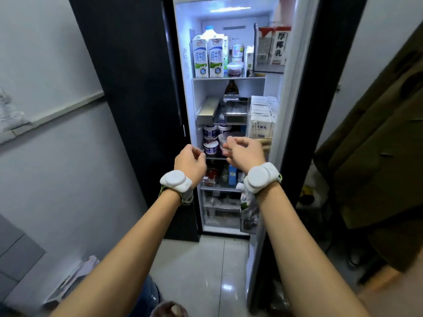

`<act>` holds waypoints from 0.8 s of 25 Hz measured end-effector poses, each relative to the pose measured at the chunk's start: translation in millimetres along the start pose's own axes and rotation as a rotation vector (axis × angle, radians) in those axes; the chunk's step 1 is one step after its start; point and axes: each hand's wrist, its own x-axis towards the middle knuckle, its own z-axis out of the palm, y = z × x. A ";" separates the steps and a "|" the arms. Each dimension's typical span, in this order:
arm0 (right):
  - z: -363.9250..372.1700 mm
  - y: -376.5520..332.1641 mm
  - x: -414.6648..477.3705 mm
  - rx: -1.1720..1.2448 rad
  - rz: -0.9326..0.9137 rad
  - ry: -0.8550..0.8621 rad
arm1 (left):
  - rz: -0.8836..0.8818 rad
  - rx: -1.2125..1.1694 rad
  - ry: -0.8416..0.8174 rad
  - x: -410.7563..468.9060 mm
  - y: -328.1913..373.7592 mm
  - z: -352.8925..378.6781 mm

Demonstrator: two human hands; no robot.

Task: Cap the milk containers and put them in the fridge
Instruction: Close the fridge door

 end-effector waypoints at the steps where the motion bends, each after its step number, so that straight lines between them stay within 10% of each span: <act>1: -10.8 -1.1 -8.1 0.007 0.009 0.023 | 0.010 -0.002 -0.028 -8.4 2.7 6.5; 11: -140.9 -29.5 -25.0 -0.190 -0.024 0.467 | 0.140 -0.070 -0.394 -56.5 50.5 76.7; 20: -157.8 -31.9 -1.4 -0.351 -0.130 0.333 | 0.213 0.011 -0.522 -76.8 70.5 122.0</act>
